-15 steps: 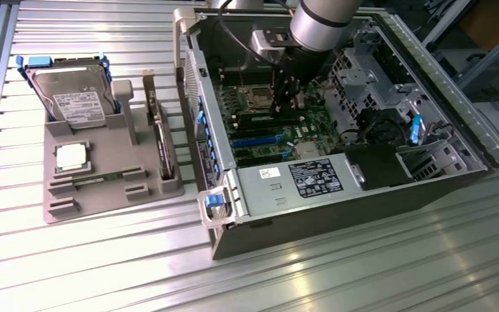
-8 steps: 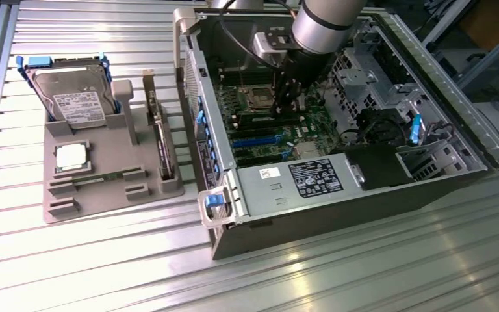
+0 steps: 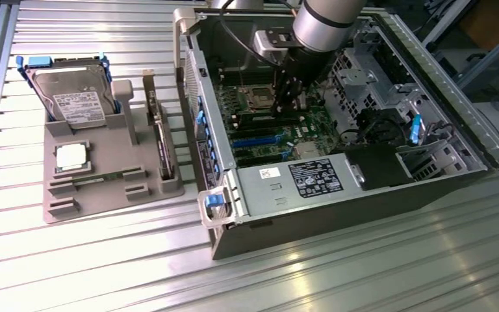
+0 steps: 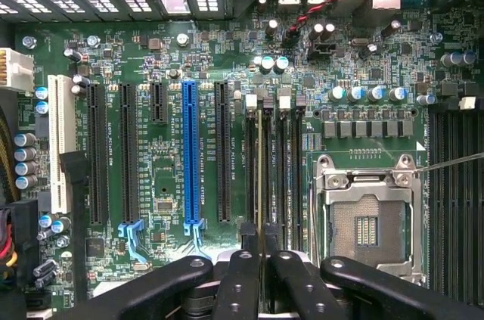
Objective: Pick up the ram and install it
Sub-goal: 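Insert the ram into the slot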
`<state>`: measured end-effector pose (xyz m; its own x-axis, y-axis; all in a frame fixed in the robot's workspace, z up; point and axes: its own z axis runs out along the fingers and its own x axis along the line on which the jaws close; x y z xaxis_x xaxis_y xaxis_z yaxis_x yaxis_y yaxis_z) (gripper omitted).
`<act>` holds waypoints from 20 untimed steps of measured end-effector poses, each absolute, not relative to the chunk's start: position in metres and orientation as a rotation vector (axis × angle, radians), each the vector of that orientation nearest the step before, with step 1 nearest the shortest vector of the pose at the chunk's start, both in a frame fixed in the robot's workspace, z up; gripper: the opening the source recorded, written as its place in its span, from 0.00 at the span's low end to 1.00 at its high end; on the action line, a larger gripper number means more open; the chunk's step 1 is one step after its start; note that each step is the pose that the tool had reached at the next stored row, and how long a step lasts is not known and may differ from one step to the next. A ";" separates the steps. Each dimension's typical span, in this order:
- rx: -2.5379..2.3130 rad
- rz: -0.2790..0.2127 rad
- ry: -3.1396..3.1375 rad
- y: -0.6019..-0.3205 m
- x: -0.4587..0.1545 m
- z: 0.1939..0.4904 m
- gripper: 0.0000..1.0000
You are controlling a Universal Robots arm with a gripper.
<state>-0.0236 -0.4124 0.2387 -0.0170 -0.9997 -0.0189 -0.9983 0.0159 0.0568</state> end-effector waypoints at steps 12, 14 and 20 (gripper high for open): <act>2.222 -0.083 -2.180 -0.414 -0.024 0.238 0.12; 2.221 -0.083 -2.181 -0.412 -0.024 0.238 0.12; 2.220 -0.083 -2.181 -0.412 -0.024 0.236 0.12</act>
